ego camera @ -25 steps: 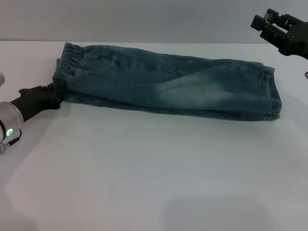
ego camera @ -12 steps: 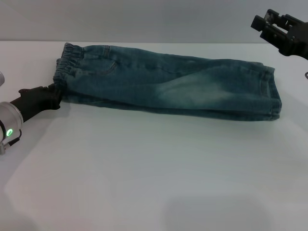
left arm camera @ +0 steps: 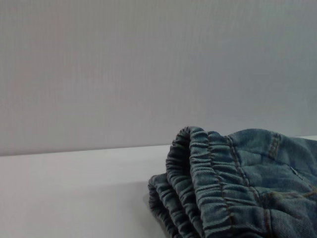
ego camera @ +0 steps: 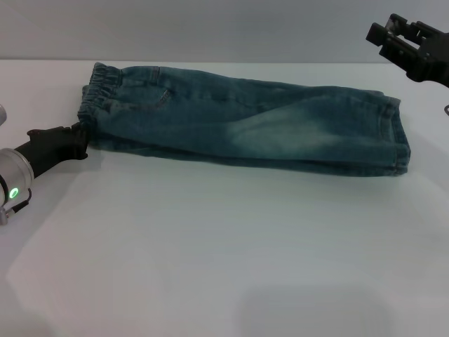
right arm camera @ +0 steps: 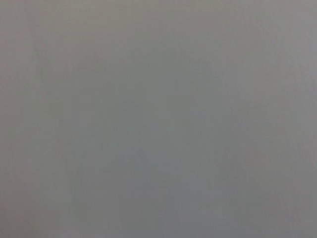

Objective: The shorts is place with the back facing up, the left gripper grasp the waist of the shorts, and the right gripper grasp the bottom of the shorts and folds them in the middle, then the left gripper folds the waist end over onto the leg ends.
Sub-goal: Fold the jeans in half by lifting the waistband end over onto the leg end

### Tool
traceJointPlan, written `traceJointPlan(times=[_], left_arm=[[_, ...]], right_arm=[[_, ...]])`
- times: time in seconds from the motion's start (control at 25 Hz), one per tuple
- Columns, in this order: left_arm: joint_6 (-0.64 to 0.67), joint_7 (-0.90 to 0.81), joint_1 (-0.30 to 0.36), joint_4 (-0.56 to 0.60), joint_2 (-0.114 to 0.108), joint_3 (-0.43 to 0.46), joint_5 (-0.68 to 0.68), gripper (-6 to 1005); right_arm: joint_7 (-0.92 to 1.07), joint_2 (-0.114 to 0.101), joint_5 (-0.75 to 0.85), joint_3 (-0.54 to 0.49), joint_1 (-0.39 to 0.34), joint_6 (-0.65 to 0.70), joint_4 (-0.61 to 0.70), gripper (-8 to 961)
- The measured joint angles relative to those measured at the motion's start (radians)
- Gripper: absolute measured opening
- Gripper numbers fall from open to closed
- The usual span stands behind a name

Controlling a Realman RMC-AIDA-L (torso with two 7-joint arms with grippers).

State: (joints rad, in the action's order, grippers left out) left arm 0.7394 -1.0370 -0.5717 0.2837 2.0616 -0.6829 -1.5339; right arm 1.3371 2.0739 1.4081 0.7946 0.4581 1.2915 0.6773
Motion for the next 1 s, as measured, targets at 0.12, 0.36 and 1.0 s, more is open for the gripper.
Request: traceJointPlan(times=[0.12,0.36,1.0], left_arm=[[0.0,0.0,0.0,0.0,0.0,0.0,0.0,77],[0.0,0.0,-0.001,0.0,0.0,-0.002,0.0,35],[0.154,0.0,0.017,0.026,0.001,0.0,0.0,32]], right_arm=[[0.0,0.0,0.0,0.0,0.0,0.0,-0.001,488],[-0.001,0.0,0.0,0.0,0.001,-0.002,-0.003,488],[-0.042,0.0,0.0,-0.011,0.006,-0.008,-0.049,487]])
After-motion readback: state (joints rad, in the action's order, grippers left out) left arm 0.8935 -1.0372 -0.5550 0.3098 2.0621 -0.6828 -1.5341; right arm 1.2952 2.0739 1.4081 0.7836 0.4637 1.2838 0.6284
